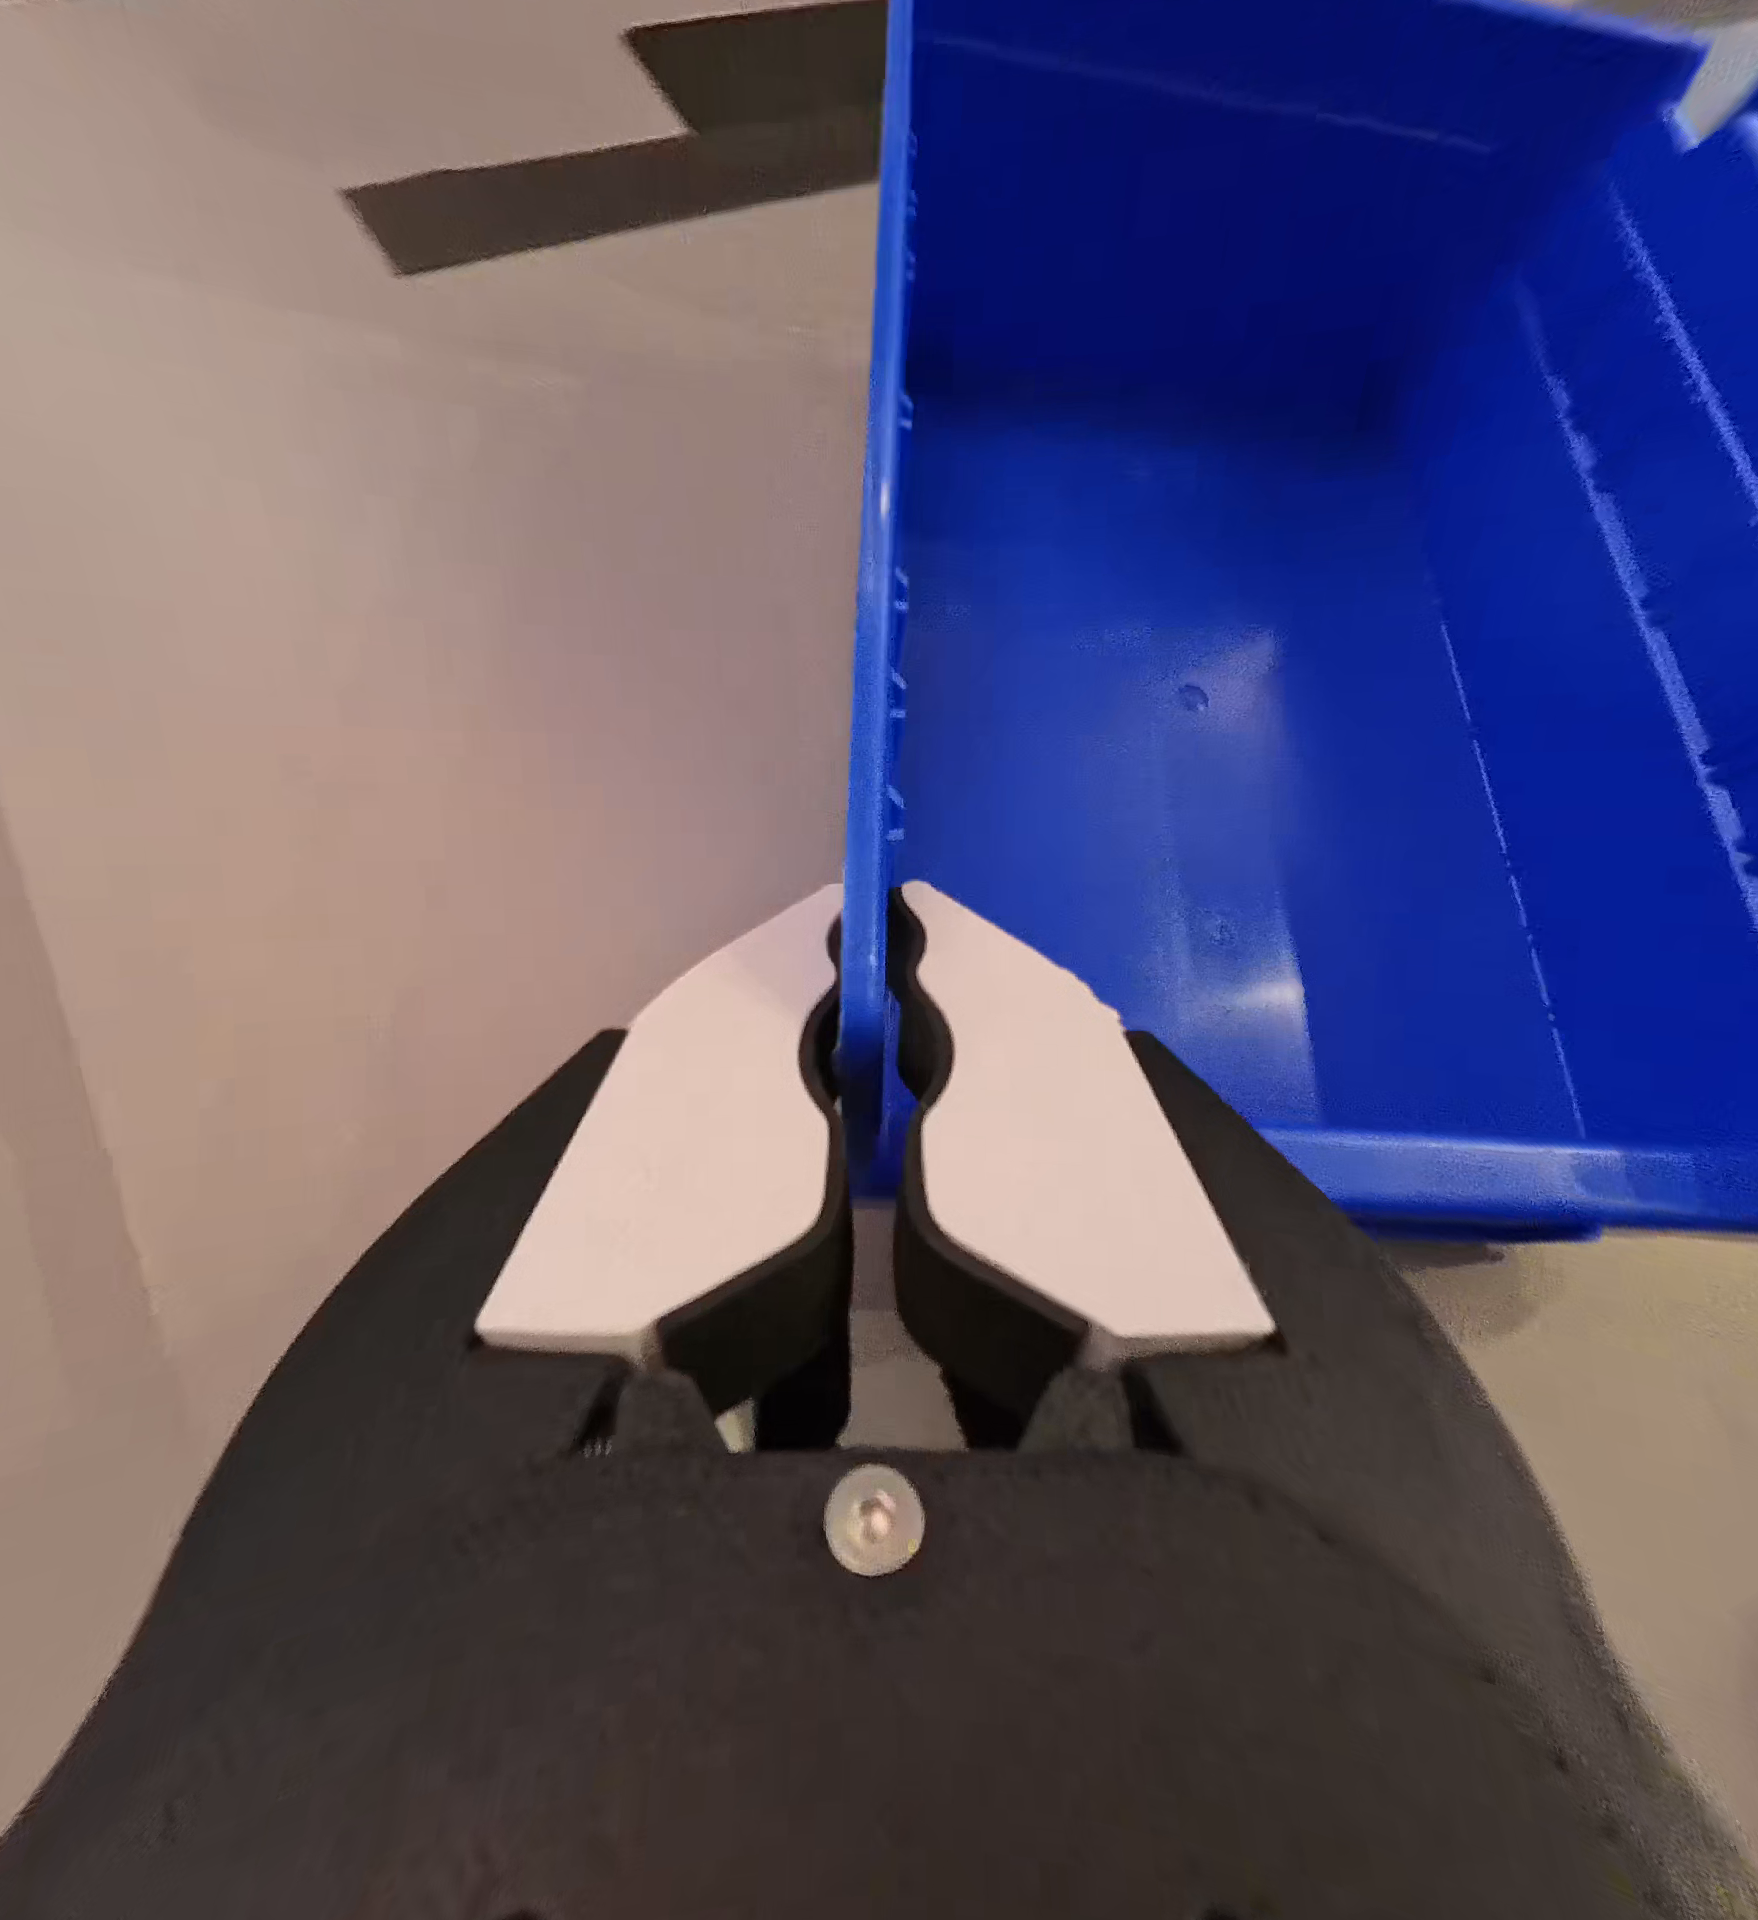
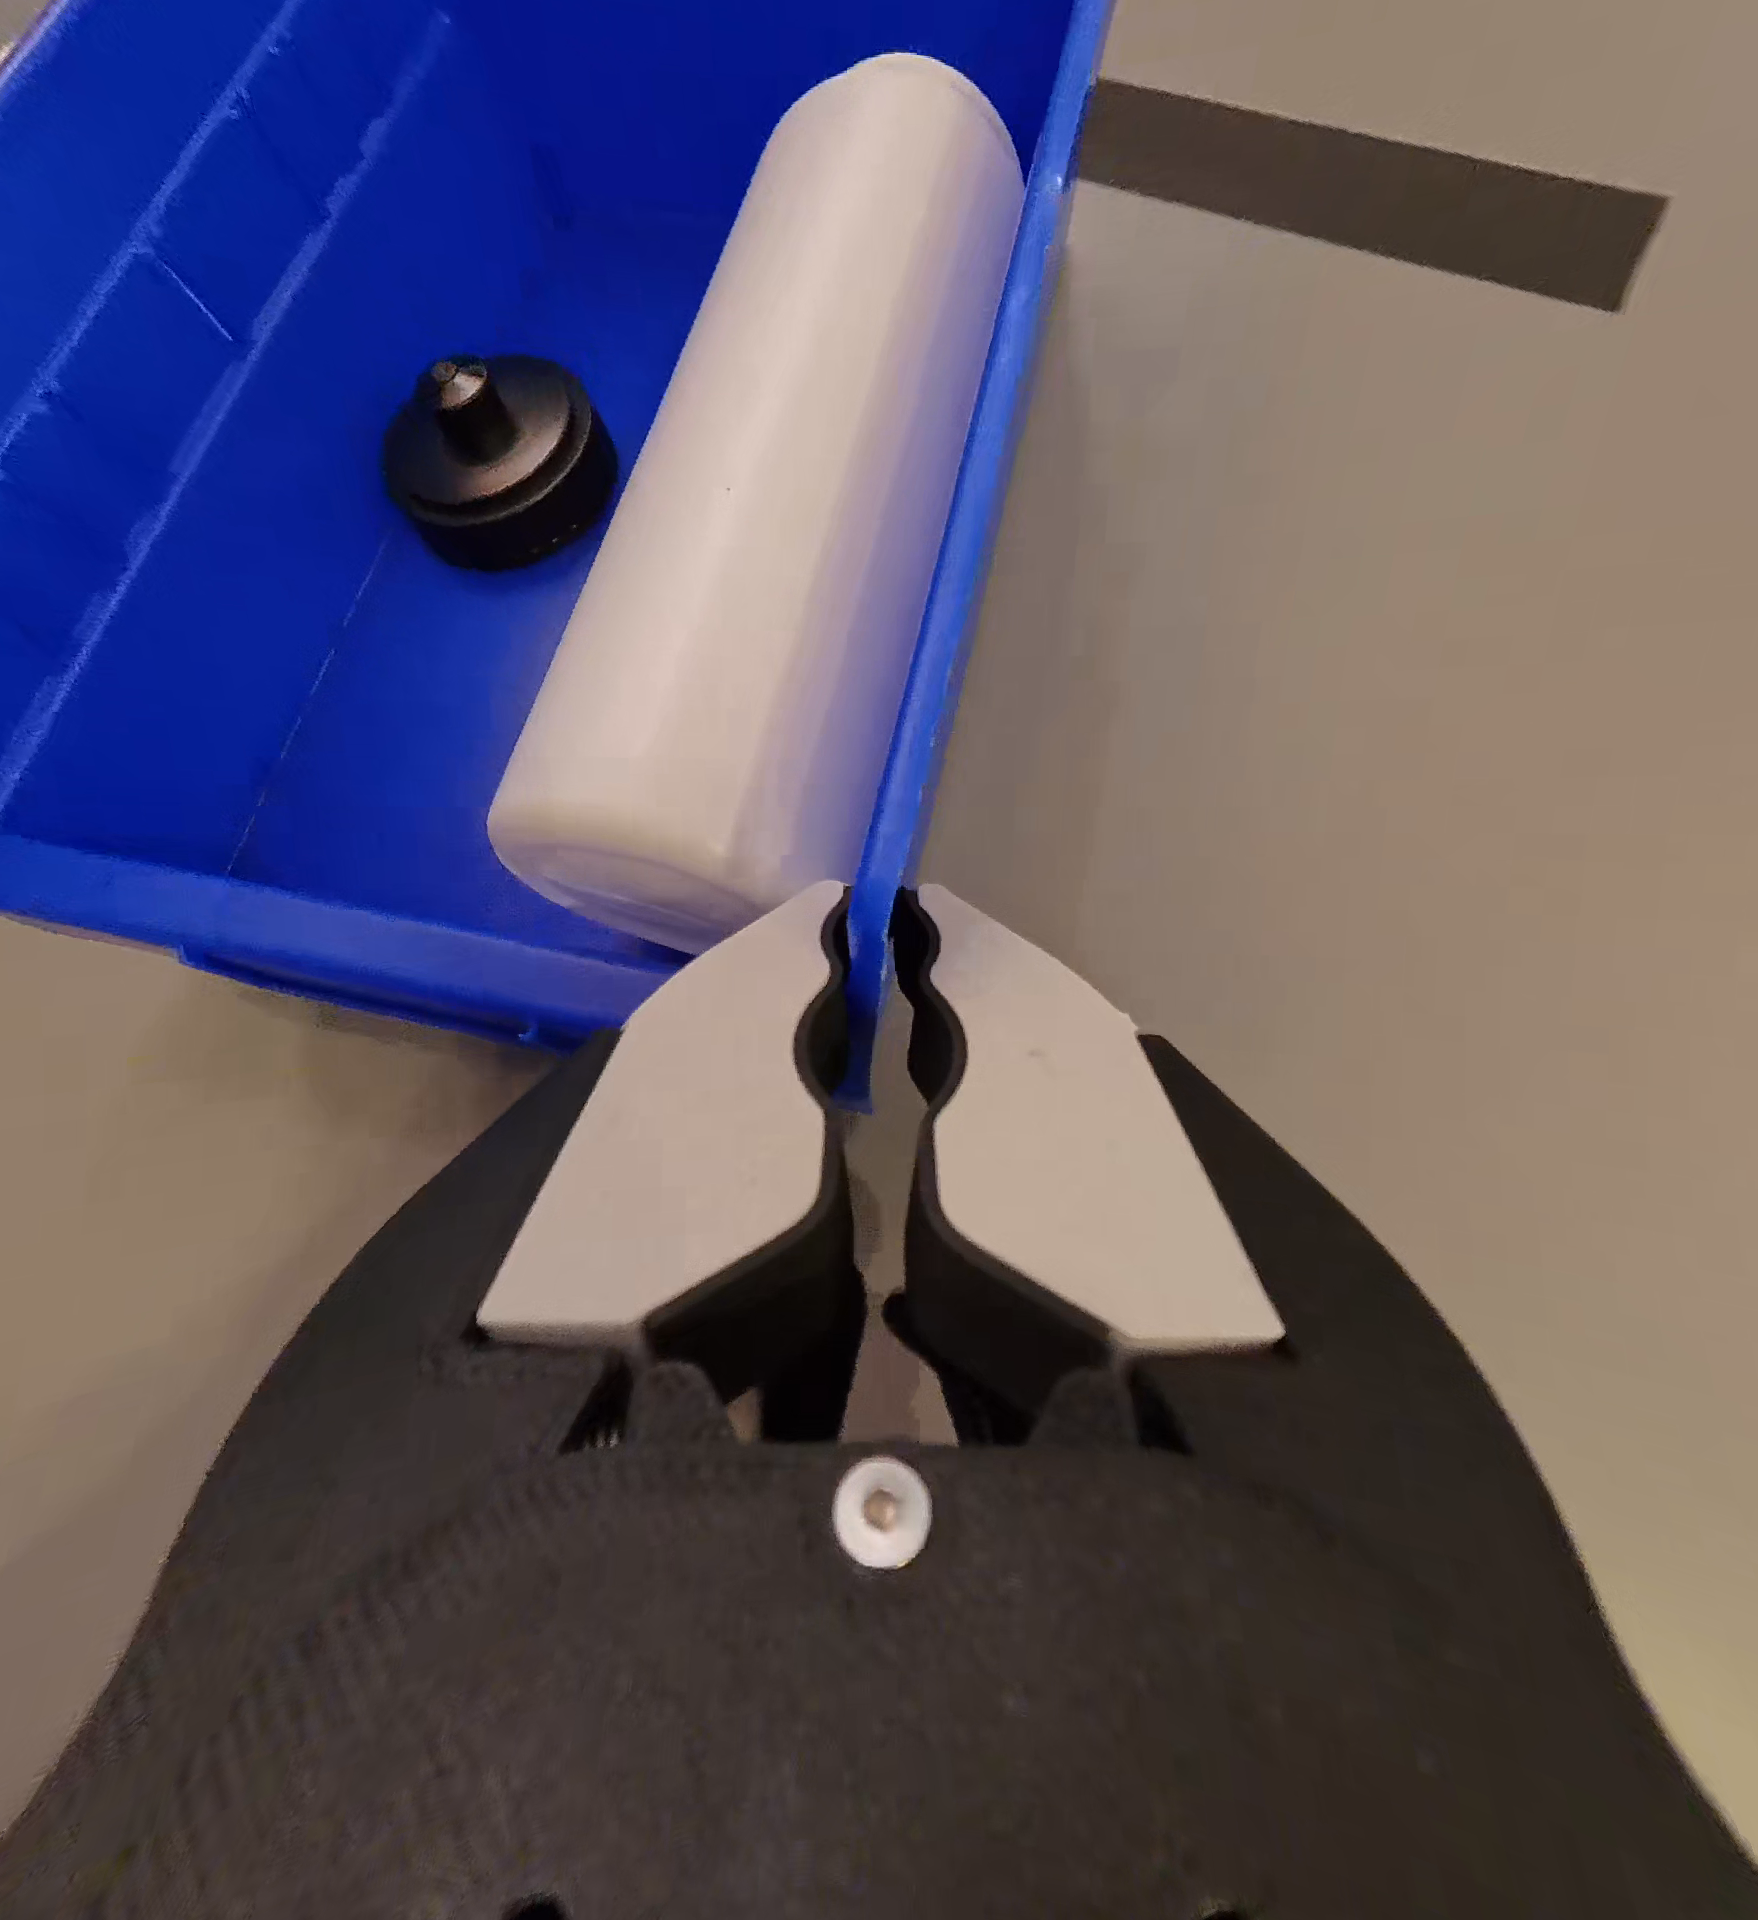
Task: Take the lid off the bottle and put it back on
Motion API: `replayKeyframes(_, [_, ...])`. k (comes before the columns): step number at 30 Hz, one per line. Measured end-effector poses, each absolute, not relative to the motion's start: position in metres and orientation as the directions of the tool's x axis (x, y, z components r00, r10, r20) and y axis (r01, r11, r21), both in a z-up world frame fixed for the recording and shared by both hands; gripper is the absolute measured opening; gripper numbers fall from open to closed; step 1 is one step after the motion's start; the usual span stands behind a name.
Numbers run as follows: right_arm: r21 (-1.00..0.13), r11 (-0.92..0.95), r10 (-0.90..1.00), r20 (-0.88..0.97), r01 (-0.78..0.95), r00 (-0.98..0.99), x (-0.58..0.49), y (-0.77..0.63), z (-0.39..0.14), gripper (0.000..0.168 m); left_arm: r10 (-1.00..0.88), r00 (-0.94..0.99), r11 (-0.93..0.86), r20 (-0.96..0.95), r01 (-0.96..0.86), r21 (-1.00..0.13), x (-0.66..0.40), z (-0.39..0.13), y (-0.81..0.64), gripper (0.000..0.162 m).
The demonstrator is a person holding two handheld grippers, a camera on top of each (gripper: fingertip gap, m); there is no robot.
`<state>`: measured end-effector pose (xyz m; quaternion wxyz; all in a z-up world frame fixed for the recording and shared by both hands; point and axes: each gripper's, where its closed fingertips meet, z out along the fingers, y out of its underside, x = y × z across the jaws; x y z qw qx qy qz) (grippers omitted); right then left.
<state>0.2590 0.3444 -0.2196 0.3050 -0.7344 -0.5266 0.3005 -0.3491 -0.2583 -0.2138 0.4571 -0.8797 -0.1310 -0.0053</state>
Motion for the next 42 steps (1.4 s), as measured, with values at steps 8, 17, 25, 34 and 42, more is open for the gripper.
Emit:
replayKeyframes(8, [-0.787,-0.129,0.987,-0.158,0.604,0.005,0.262,0.284,-0.218,0.005,-0.131,0.963,-0.591,0.235,0.115,-0.799,-0.251,-0.213,-0.272,0.005])
replayKeyframes(17, [-0.8,-0.02,0.957,-0.189,0.6,-0.22,0.207,0.234,-0.218,0.004,-0.426,0.87,-0.612,0.249,-0.074,-0.787,-0.143,-0.213,-0.239,0.005])
replayKeyframes(25, [-0.792,0.009,0.931,-0.215,0.611,-0.293,0.152,0.241,-0.218,0.006,-0.522,0.825,-0.616,0.219,-0.187,-0.765,-0.114,-0.213,-0.237,0.005])
replayKeyframes(34, [-0.787,0.039,0.896,-0.246,0.616,-0.37,0.127,0.252,-0.218,0.006,-0.558,0.78,-0.638,0.282,-0.186,-0.747,-0.117,-0.213,-0.252,0.005])
replayKeyframes(42, [-0.797,0.044,0.884,-0.249,0.602,-0.395,0.09,0.243,-0.218,0.006,-0.613,0.731,-0.618,0.299,-0.208,-0.758,-0.102,-0.212,-0.241,0.005])
